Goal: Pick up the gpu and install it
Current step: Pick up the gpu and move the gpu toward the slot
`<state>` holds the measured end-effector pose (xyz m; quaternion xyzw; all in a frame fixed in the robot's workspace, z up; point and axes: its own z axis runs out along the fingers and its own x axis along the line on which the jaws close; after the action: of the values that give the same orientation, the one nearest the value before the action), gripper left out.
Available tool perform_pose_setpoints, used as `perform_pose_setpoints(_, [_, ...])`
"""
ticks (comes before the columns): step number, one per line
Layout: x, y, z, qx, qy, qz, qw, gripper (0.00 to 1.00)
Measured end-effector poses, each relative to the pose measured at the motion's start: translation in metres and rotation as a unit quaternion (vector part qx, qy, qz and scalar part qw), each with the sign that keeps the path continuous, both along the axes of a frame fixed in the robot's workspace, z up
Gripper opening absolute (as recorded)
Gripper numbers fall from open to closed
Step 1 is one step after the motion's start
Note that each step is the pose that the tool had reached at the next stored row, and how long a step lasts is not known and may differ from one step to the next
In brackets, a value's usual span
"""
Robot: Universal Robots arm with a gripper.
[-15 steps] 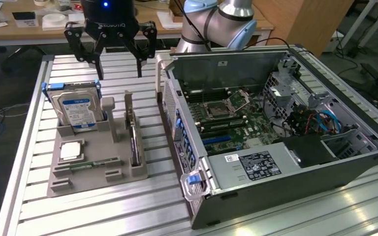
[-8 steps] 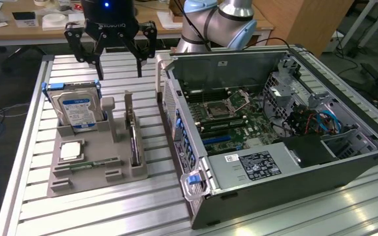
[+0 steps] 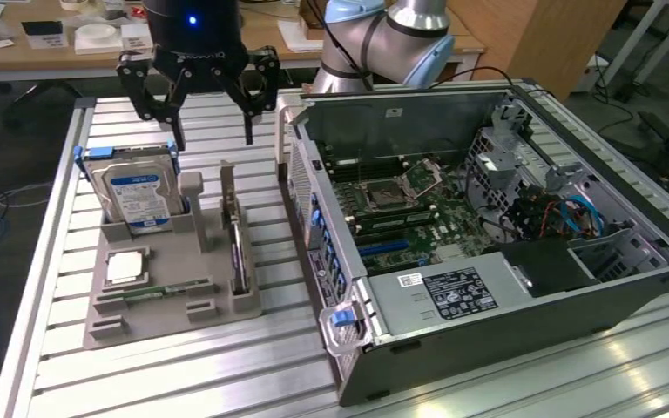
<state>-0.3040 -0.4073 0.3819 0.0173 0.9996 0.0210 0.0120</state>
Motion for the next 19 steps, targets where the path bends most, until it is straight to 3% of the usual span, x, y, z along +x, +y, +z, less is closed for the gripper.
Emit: perform_pose_setpoints(19, [0.000,-0.0004,-0.0196,-0.0004,0.0002,0.000,1.0000,0.76])
